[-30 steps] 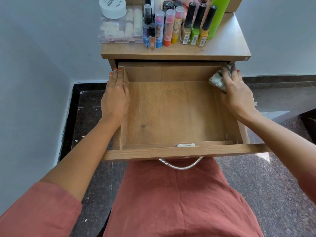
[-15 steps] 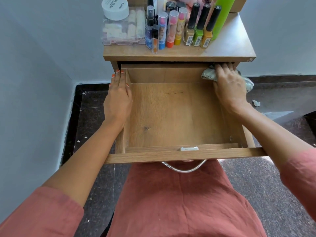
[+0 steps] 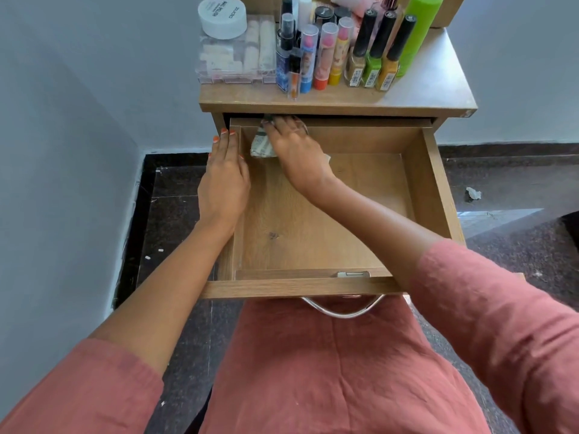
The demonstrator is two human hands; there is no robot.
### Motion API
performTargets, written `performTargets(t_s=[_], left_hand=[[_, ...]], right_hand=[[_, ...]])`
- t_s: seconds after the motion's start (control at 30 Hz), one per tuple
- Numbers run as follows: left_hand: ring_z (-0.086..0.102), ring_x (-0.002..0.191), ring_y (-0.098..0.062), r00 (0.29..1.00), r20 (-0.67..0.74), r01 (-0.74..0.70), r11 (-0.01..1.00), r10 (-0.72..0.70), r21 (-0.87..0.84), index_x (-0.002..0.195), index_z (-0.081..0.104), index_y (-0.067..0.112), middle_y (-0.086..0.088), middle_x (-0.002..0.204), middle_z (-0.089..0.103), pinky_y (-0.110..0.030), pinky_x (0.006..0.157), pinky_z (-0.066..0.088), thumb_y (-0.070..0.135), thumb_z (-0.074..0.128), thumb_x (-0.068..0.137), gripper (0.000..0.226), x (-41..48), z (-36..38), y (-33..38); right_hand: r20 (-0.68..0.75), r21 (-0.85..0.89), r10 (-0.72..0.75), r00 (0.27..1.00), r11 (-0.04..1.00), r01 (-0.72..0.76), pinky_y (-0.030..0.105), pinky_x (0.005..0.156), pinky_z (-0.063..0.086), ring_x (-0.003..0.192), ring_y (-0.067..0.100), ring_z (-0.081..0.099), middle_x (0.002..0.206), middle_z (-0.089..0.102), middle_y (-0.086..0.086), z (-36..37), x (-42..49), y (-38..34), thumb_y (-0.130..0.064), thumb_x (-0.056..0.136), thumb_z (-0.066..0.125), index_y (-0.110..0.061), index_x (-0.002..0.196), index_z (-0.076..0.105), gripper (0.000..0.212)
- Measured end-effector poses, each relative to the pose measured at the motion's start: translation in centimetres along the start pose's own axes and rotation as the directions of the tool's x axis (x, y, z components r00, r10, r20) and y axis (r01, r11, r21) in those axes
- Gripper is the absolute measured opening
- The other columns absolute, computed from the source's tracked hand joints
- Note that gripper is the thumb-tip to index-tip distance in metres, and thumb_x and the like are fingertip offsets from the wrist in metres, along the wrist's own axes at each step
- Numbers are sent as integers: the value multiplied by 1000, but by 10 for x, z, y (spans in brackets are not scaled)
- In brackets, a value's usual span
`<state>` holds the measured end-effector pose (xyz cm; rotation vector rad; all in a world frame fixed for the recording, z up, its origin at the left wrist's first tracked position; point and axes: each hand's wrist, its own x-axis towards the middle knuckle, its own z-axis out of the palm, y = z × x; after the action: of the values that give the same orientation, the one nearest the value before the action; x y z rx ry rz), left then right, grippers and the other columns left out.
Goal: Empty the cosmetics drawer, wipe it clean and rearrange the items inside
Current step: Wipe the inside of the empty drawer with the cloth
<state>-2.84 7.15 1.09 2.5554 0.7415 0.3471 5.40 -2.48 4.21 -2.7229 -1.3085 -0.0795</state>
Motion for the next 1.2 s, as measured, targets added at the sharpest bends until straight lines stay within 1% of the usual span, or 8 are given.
performTargets(t_s=[0.13,0.4,0.63,0.73,0.87,0.97,1.1,1.2], left_hand=[[15,144,-19,1000,-3,-2,1000,2,-4,144,24,7,-10,154,20,-36,116,23,14,26,100,45,0,0,0],[14,144,-18,1000,-6,-1,1000,1,-21,145,23,8,-9,154,19,-34,116,22,14,24,100,45,0,1,-2],[15,144,-17,1000,-11,6,1000,-6,-27,145,23,10,-7,154,20,-34,115,24,16,27,100,45,0,0,0],[15,144,-16,1000,2,17,998,-17,-57,145,23,11,-7,155,19,-34,116,24,16,28,100,46,1,0,-1],[16,143,-17,1000,-6,12,995,-12,-94,145,24,9,-8,154,21,-34,115,25,15,30,99,46,2,1,-2],[16,143,-17,1000,-2,15,995,-16,-103,145,24,9,-8,154,20,-33,113,26,15,30,99,46,2,1,-2],[14,144,-15,1000,12,14,993,-13,-120,145,24,10,-6,154,21,-31,114,23,16,29,100,46,0,-4,-1],[14,144,-15,999,33,46,989,-42,-142,144,26,10,-5,154,22,-31,114,20,20,28,100,45,0,-11,-2]], right_hand=[[36,5,15,999,1000,-16,34,115,18,142,27,18,152,22,13,-5,-7,11,4,90,43,-8,145,17,61],[23,23,134,991,991,-135,35,117,9,141,30,18,150,25,16,-6,-16,31,7,91,38,-4,144,18,58],[20,35,-7,1000,999,6,34,117,9,142,26,18,152,24,12,5,11,-6,4,89,44,-7,144,19,61],[30,49,-55,998,997,54,33,116,15,140,25,24,150,29,9,4,25,-20,3,91,39,-8,143,24,55],[108,97,-101,989,991,90,37,105,37,127,29,43,141,44,9,-6,36,-16,4,89,39,-12,140,32,55],[174,112,-123,977,988,104,34,103,35,128,27,41,143,42,7,-11,37,-8,3,89,42,-17,142,29,59],[160,143,-173,972,978,151,31,107,32,133,23,37,147,38,5,-10,35,-5,6,86,44,-14,142,30,61],[117,255,-132,984,962,99,37,104,39,127,27,44,137,49,11,-3,37,-5,3,84,48,-12,138,39,57]])
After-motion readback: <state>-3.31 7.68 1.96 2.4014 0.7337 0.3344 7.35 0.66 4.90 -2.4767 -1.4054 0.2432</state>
